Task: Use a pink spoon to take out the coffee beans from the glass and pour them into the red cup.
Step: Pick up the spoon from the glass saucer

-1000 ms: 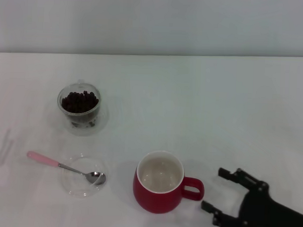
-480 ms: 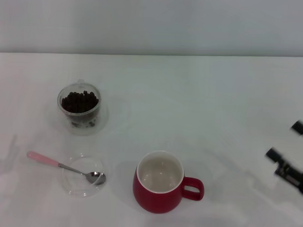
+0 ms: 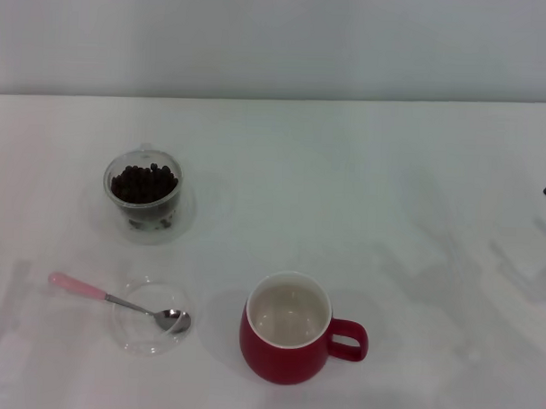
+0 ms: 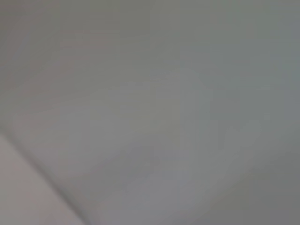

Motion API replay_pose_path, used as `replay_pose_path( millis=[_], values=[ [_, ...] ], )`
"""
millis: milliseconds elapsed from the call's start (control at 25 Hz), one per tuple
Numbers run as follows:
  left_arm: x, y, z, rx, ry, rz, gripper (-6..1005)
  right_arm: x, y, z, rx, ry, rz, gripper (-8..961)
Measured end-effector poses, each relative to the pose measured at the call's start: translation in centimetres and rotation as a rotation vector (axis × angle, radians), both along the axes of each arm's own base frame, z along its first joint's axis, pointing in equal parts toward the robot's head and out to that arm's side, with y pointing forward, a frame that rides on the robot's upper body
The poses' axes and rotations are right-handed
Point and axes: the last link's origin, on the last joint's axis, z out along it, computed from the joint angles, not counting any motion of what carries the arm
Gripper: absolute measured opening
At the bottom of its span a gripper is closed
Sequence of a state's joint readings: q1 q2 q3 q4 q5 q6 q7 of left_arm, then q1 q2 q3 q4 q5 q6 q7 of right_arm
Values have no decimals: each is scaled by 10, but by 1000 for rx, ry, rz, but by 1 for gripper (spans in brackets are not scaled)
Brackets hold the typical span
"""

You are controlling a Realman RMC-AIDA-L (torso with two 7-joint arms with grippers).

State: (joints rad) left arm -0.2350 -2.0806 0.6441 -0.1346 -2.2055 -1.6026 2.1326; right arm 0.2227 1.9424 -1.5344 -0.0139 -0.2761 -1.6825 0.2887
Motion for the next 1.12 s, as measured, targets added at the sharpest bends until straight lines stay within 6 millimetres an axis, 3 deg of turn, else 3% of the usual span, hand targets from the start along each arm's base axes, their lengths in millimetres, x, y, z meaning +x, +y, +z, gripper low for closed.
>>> replay_pose_path(
  millis=[200, 440, 680, 1120],
  values=[
    [-9, -10, -2, -66, -249, 56, 725, 2, 13, 2, 27, -56, -21, 848],
    [-9, -6, -14, -173, -371, 77, 725, 4, 26, 1, 40, -116, -49, 847],
    [-5, 8, -36, -311, -391, 118, 725, 2, 34, -2, 49, -148, -53, 846],
    [2, 20, -53, -416, -357, 129, 726, 4, 38, -3, 45, -160, -70, 844]
  ],
)
